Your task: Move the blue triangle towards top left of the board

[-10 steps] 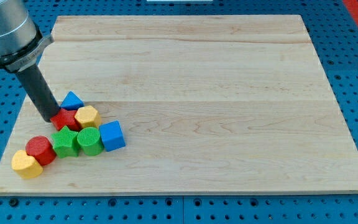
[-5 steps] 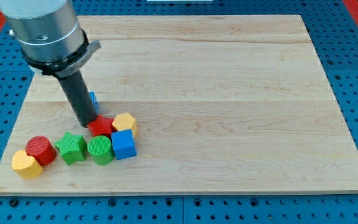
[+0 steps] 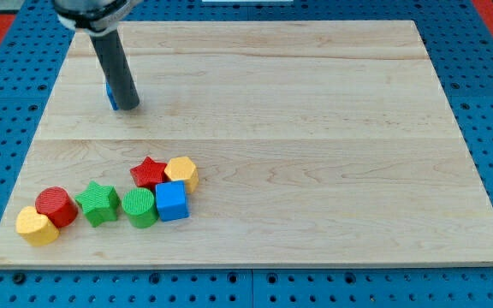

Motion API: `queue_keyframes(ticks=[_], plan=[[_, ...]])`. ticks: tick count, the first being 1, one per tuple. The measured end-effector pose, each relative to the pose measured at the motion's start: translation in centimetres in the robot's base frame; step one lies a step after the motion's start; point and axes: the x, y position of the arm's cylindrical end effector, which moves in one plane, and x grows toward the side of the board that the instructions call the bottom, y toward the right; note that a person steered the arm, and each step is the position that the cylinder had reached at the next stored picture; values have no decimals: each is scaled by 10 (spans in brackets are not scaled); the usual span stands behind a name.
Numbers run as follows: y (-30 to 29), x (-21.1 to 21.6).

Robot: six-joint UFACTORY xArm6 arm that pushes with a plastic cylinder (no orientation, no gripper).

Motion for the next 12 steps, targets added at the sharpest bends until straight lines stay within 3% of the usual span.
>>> queue_keyframes(ticks=[2,4,7,10,11,12], plan=[[-42,-10],[-78,-48],[-130,-44],[-104,-55],[-124,-40],[-105,-23]])
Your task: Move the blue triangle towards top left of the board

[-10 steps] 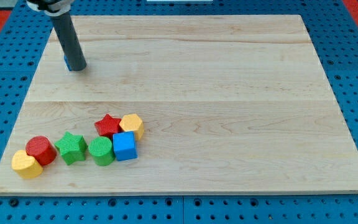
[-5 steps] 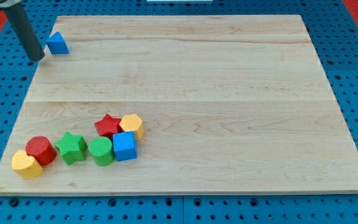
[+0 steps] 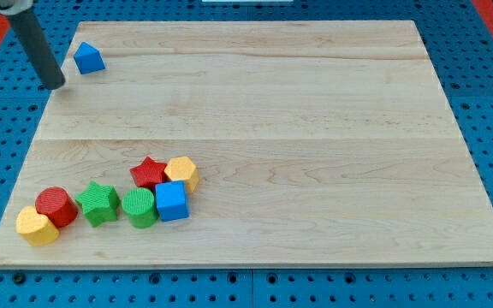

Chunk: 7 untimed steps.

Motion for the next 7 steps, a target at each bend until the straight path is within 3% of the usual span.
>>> queue_keyframes(ticks=[3,7], plan=[[38,-66],[35,-97]])
